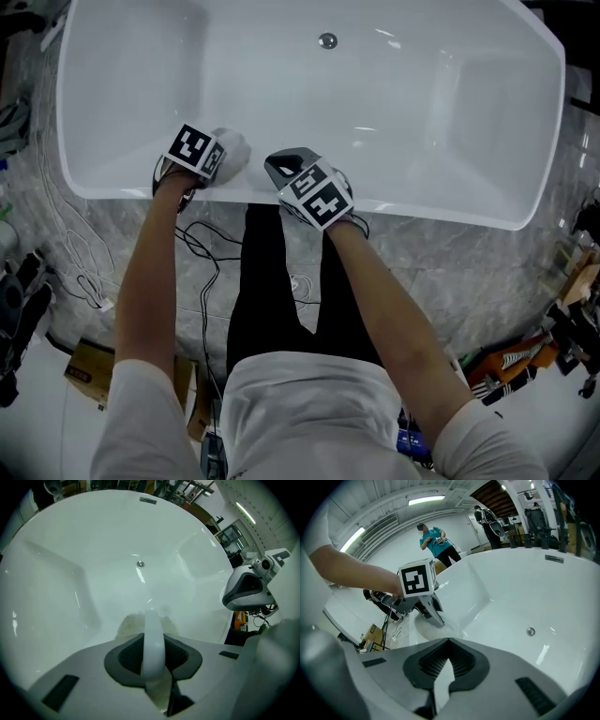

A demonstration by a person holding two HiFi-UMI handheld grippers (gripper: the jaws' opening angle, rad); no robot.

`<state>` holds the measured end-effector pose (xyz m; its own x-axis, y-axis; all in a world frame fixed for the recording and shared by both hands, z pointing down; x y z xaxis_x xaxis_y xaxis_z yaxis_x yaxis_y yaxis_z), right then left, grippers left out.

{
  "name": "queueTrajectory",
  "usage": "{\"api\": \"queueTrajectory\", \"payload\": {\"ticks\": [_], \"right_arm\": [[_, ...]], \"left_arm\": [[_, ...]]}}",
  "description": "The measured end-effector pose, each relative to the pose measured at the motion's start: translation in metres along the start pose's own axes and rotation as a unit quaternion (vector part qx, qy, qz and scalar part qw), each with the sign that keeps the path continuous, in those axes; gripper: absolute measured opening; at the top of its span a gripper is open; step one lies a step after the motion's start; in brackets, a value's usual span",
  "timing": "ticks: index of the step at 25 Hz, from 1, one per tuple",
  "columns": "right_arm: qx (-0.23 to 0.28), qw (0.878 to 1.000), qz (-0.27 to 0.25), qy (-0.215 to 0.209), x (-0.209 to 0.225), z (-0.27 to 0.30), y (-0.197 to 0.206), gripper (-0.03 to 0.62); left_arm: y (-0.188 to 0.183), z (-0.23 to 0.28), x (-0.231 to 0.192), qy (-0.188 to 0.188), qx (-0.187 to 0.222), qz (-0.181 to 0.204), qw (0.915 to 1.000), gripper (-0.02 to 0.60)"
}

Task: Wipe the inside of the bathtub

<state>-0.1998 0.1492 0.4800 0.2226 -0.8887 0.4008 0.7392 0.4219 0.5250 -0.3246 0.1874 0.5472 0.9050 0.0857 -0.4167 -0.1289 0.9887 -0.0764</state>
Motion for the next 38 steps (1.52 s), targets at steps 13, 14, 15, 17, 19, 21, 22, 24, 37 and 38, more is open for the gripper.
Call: {"api": "queueTrajectory", "payload": {"ticks": [13, 14, 15, 17, 19, 21, 22, 24, 37, 38], "right_arm": [[-0.010, 0.997, 0.026, 0.065, 0.055, -0.072, 0.058, 0.018], [-0.010, 0.997, 0.028, 0.069, 0.061, -0.078, 0.062, 0.019], [-0.009, 0.997, 0.029, 0.073, 0.067, -0.084, 0.066, 0.019], [-0.008, 0.996, 0.033, 0.082, 0.077, -0.097, 0.075, 0.018], [-0.006, 0.995, 0.038, 0.088, 0.084, -0.108, 0.084, 0.019], [-0.006, 0.995, 0.039, 0.094, 0.089, -0.117, 0.091, 0.019], [-0.008, 0.995, 0.038, 0.096, 0.092, -0.120, 0.096, 0.019], [-0.011, 0.994, 0.038, 0.102, 0.096, -0.127, 0.105, 0.018], [0.005, 0.989, 0.080, 0.127, 0.125, -0.183, 0.159, 0.020], [0.006, 0.988, 0.083, 0.130, 0.128, -0.189, 0.164, 0.019]], "left_arm": [[-0.041, 0.025, 0.072, 0.000, -0.016, 0.008, 0.9998, 0.097], [-0.045, 0.028, 0.077, 0.000, -0.017, 0.007, 0.9998, 0.097], [-0.049, 0.032, 0.084, 0.000, -0.018, 0.005, 0.9998, 0.097], [-0.058, 0.039, 0.097, 0.001, -0.019, 0.001, 0.9998, 0.097], [-0.065, 0.045, 0.111, 0.001, -0.019, 0.001, 0.9998, 0.097], [-0.073, 0.050, 0.124, -0.001, -0.018, 0.004, 0.9998, 0.097], [-0.077, 0.052, 0.130, -0.002, -0.017, 0.006, 0.9998, 0.097], [-0.085, 0.058, 0.142, -0.002, -0.015, 0.010, 0.9998, 0.097], [-0.135, 0.096, 0.232, 0.028, -0.024, 0.047, 0.9982, 0.097], [-0.139, 0.100, 0.239, 0.030, -0.025, 0.051, 0.9980, 0.097]]}}
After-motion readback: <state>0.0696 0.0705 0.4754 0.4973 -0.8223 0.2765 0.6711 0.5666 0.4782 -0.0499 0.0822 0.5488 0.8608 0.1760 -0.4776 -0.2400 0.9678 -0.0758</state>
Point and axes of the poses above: the fingertips, and each gripper's own axes: z forward along the fingers, x to its right, y out of its underside, the point moved 3 cm from there along -z, backward along the fingers, and after that the axes turned 5 degrees about y, right-handed, at the moved point
